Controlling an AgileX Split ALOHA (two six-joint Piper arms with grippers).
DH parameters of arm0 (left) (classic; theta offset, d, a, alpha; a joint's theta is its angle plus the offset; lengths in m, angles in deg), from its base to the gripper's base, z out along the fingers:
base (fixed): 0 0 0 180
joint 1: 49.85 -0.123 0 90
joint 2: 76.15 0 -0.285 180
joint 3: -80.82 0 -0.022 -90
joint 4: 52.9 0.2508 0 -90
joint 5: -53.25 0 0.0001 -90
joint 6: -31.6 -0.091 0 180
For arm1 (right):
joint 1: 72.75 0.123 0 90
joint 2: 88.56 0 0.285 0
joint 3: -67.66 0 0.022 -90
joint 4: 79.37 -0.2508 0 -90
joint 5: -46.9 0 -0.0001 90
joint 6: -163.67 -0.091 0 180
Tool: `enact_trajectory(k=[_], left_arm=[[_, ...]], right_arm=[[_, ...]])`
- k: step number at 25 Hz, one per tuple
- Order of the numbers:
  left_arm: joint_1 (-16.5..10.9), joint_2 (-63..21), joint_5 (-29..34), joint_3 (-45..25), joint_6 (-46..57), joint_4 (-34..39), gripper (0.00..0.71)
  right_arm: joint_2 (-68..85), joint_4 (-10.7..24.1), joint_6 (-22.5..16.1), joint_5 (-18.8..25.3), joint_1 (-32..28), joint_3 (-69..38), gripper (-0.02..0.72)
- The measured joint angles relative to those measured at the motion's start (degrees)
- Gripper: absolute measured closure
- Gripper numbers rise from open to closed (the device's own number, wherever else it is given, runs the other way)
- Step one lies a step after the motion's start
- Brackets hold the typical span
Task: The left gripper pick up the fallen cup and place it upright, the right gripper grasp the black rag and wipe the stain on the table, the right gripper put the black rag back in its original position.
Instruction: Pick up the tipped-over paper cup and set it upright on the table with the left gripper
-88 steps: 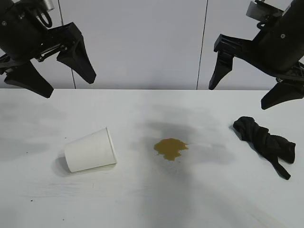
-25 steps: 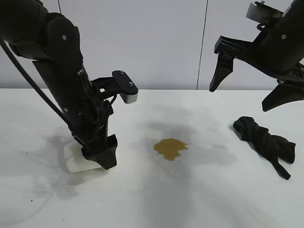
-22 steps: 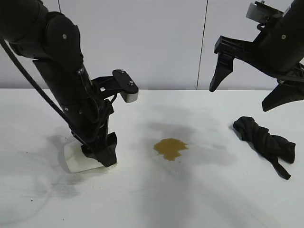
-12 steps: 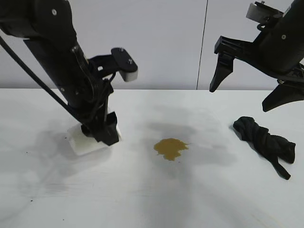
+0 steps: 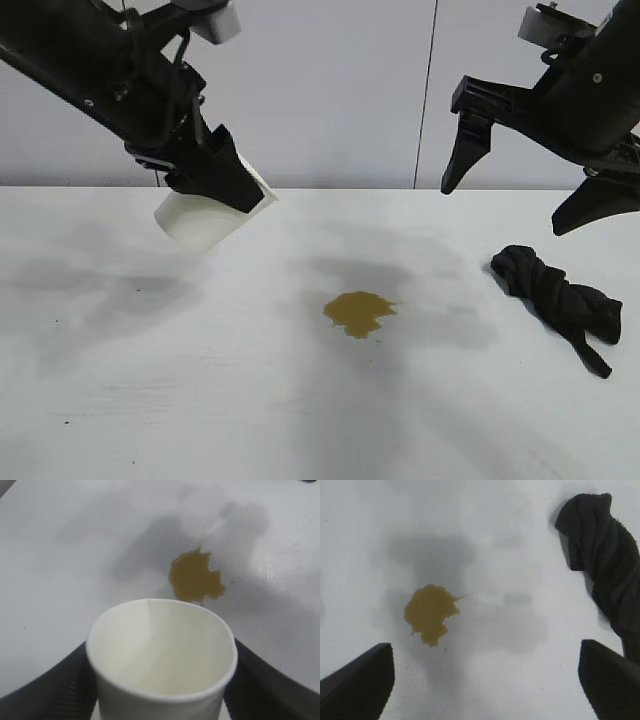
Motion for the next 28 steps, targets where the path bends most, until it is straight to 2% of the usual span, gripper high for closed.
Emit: enact_trajectory(k=[5, 9, 11, 18, 23, 28], left_arm=[[-6.8, 0.0, 10.1, -8.2, -28.3, -22.4, 0.242], [-11.1, 0.0, 14.3, -15.0, -48.1, -34.8, 0.242], [-12.9, 0.3, 16.5, -15.9, -53.2, -36.3, 0.242], [-17.3, 7.9, 26.6, -15.8, -57.5, -37.5, 0.243], [-19.5, 14.6, 27.0, -14.7, -58.5, -37.8, 0.245], [-20.5, 16.9, 27.1, -14.7, -62.6, -37.9, 0.245]], right_arm=[[0.0, 0.0, 0.0, 0.0, 0.0, 0.0, 0.009], [0.0, 0.0, 0.0, 0.0, 0.0, 0.0, 0.009], [0.0, 0.0, 0.0, 0.0, 0.0, 0.0, 0.009], [0.0, 0.0, 0.0, 0.0, 0.0, 0.0, 0.009], [0.0, 0.0, 0.0, 0.0, 0.0, 0.0, 0.009], [0.0, 0.0, 0.0, 0.0, 0.0, 0.0, 0.009]])
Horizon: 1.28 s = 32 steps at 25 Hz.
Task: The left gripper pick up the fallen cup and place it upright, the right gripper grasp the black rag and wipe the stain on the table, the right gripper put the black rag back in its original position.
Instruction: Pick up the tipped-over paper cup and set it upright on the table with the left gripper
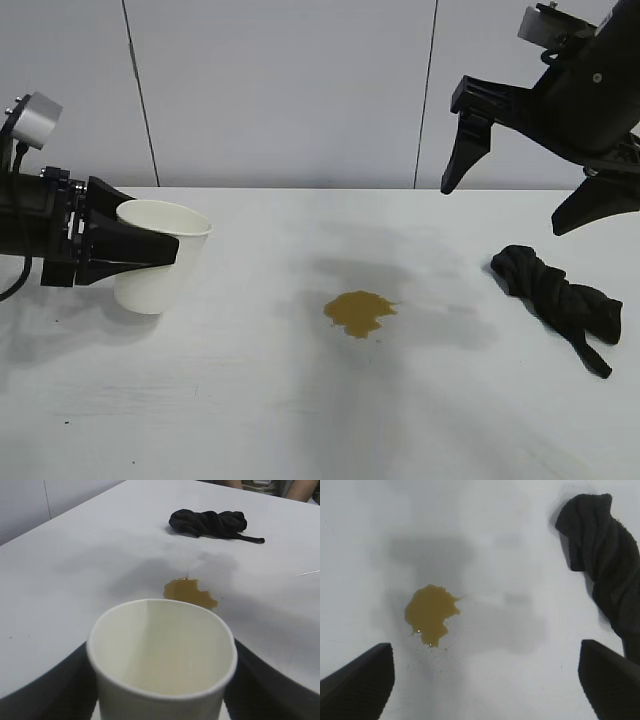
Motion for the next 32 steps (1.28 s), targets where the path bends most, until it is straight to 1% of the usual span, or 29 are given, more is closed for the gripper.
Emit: enact_trajectory(k=[8, 12, 17, 18, 19, 21, 23, 27, 30, 32], left_arm=[[-0.5, 2.5, 0.2, 0.0, -3.8, -0.2, 0.245], [-0.5, 4.3, 0.1, 0.0, -4.1, -0.2, 0.245], [-0.5, 4.6, 0.1, 0.0, -4.2, -0.4, 0.245], [-0.5, 4.6, 0.1, 0.0, -4.2, -0.4, 0.238], [-0.5, 4.6, 0.1, 0.0, -4.2, -0.4, 0.212], [-0.5, 4.6, 0.1, 0.0, -4.2, -0.4, 0.114], [-0.5, 4.6, 0.1, 0.0, -4.2, -0.4, 0.058], [-0.5, 4.3, 0.1, 0.2, -0.9, -0.4, 0.023], [-0.5, 1.5, 0.0, 0.2, 5.4, -0.4, 0.018], [-0.5, -2.6, -0.9, 0.2, 12.3, -0.4, 0.017]], right_arm=[[0.0, 0.0, 0.0, 0.0, 0.0, 0.0, 0.009], [0.0, 0.0, 0.0, 0.0, 0.0, 0.0, 0.009], [0.0, 0.0, 0.0, 0.0, 0.0, 0.0, 0.009], [0.0, 0.0, 0.0, 0.0, 0.0, 0.0, 0.009], [0.0, 0.0, 0.0, 0.0, 0.0, 0.0, 0.009], [0.0, 0.0, 0.0, 0.0, 0.0, 0.0, 0.009], [0.0, 0.0, 0.0, 0.0, 0.0, 0.0, 0.009], [0.0, 0.0, 0.0, 0.0, 0.0, 0.0, 0.009], [0.0, 0.0, 0.0, 0.0, 0.0, 0.0, 0.009], [0.0, 0.0, 0.0, 0.0, 0.0, 0.0, 0.009]])
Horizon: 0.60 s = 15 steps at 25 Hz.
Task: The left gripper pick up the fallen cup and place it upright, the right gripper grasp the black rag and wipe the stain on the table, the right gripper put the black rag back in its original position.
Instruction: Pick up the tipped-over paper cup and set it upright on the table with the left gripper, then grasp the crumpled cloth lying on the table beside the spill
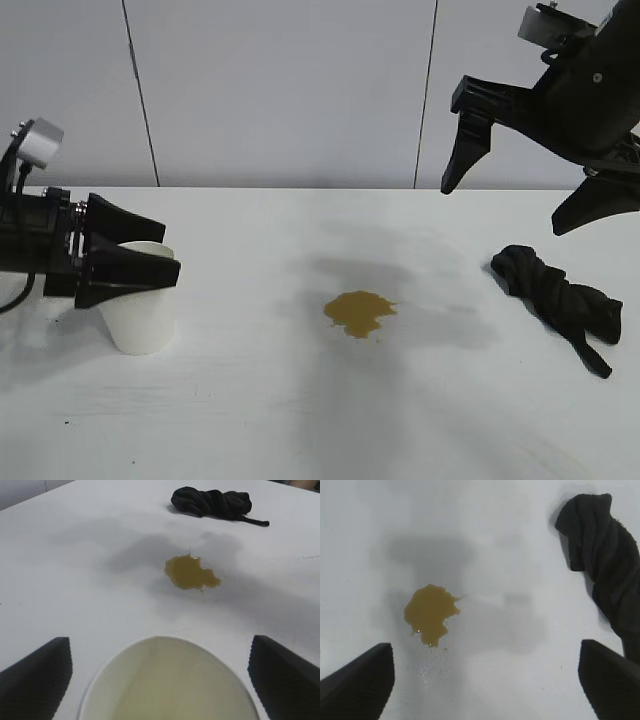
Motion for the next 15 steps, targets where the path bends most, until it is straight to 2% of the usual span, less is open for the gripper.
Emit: enact_trajectory(k=[2, 3, 7, 11, 15], left_arm=[[0.0, -4.9, -5.4, 0.0, 11.1, 0.2, 0.017], [0.0, -7.7, -10.1, 0.0, 16.5, 0.8, 0.017], [1.6, -18.5, -25.1, 0.8, 39.5, 13.2, 0.017], [5.9, -26.4, -29.0, 3.7, 60.1, 25.4, 0.017], [8.7, -27.8, -28.9, 5.6, 78.6, 33.4, 0.017]], right_arm=[[0.0, 0.0, 0.0, 0.0, 0.0, 0.0, 0.009], [0.0, 0.0, 0.0, 0.0, 0.0, 0.0, 0.009], [0.0, 0.0, 0.0, 0.0, 0.0, 0.0, 0.009], [0.0, 0.0, 0.0, -0.8, 0.0, 0.0, 0.009], [0.0, 0.3, 0.1, 0.0, 0.0, 0.0, 0.009]])
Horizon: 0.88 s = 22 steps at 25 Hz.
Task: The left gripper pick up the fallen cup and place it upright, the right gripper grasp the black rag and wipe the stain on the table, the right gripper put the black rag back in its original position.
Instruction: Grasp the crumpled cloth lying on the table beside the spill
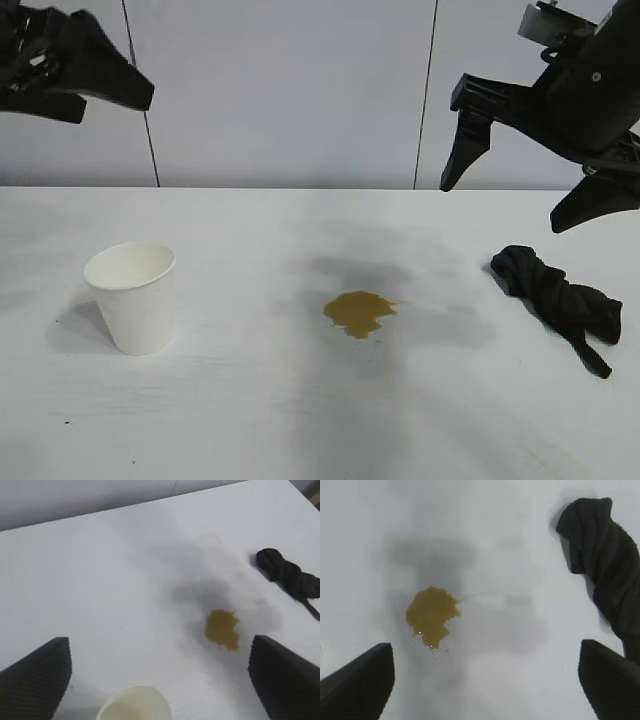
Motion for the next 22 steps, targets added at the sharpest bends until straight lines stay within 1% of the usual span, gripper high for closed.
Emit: enact_trajectory(k=[2, 6, 9, 12, 14, 18, 22], left_arm=[[0.5, 0.1, 0.7, 0.0, 5.3, 2.1, 0.017], [0.6, 0.1, 4.0, 0.0, 10.3, 3.9, 0.017], [0.6, 0.1, 4.3, 0.0, 16.7, 6.1, 0.017], [0.6, 0.1, 4.2, 0.2, 22.5, 8.7, 0.017], [0.6, 0.1, 4.2, 0.2, 24.8, 9.9, 0.017], [0.6, 0.1, 4.2, 0.2, 28.2, 12.6, 0.017], [0.6, 0.1, 4.6, 0.2, 29.1, 14.1, 0.016]], right_arm=[[0.0, 0.7, 1.3, 0.2, 0.0, 0.0, 0.009], [0.0, 2.3, 5.2, 1.6, 0.0, 1.3, 0.009], [0.0, 3.5, 6.9, 1.6, 0.0, 2.5, 0.009], [0.0, 5.6, 8.0, 1.2, 0.0, 2.8, 0.009], [0.0, 7.5, 9.5, -0.1, 0.0, 2.8, 0.009], [-0.7, 9.3, 9.0, -0.8, -0.2, 2.9, 0.037], [-5.8, 11.6, 8.2, -2.0, -2.6, 3.0, 0.046]])
